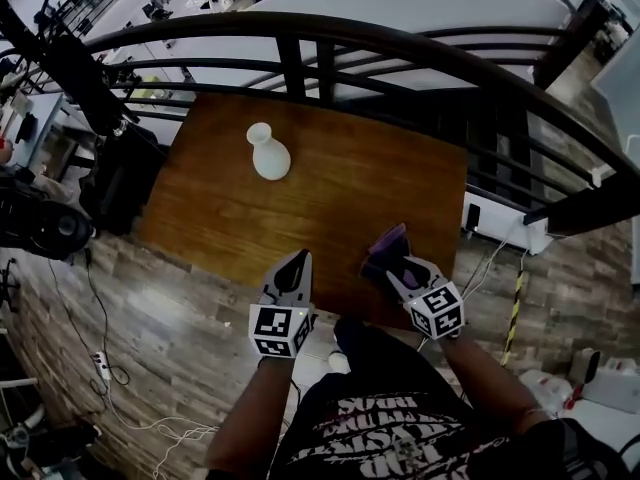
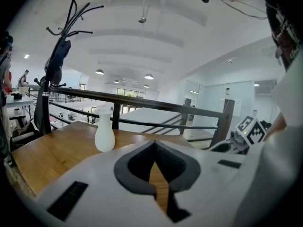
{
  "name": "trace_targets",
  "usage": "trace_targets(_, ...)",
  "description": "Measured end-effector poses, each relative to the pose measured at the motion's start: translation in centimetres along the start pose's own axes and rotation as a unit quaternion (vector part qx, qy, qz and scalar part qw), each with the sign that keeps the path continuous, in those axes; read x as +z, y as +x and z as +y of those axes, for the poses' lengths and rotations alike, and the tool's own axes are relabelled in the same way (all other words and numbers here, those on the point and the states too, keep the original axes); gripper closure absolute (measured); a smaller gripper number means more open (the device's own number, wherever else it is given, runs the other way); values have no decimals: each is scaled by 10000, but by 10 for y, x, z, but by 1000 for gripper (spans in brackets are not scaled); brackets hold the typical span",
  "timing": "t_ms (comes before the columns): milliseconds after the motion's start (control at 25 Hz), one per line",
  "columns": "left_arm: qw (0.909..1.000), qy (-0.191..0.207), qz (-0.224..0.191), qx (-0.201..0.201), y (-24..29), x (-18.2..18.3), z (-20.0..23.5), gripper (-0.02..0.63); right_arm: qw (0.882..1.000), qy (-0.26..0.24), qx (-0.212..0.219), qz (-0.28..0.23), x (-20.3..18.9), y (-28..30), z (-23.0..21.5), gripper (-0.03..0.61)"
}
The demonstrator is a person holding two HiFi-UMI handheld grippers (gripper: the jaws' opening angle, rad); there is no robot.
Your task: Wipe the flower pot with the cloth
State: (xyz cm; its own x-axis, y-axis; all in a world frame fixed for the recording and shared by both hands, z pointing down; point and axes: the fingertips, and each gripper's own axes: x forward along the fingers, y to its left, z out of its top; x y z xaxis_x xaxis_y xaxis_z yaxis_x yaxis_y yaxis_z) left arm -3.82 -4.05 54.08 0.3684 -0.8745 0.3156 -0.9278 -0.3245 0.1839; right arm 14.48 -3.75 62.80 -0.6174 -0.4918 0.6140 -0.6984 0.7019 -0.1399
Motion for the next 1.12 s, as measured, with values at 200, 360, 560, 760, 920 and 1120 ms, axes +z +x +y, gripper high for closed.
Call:
trace_targets(200, 9998, -142, 137, -28, 41, -17, 13, 615, 9956, -56, -148, 926, -39, 35, -32, 358)
trace_targets(360, 9993, -220, 304, -39, 61, -30, 26, 615, 9849, -141, -257, 1706, -73, 60, -49, 311)
trace_targets(560, 9975, -215, 665, -16, 87, -43, 38, 615, 9755, -127, -226, 2187, -96, 88, -56, 301)
trace_targets(760, 9941, -275, 1033, -200, 118, -63, 36, 615, 9734, -276, -205, 2267, -85, 99, -51, 350)
trace_targets(920, 9896, -237, 1337, -471, 140, -73, 22, 615, 9739, -481, -65, 2219, -82, 103, -46, 497)
trace_targets(1120, 9882, -113, 1329, -751, 158, -53, 17, 615, 9860, 258, -171, 1640, -40, 102, -59, 502)
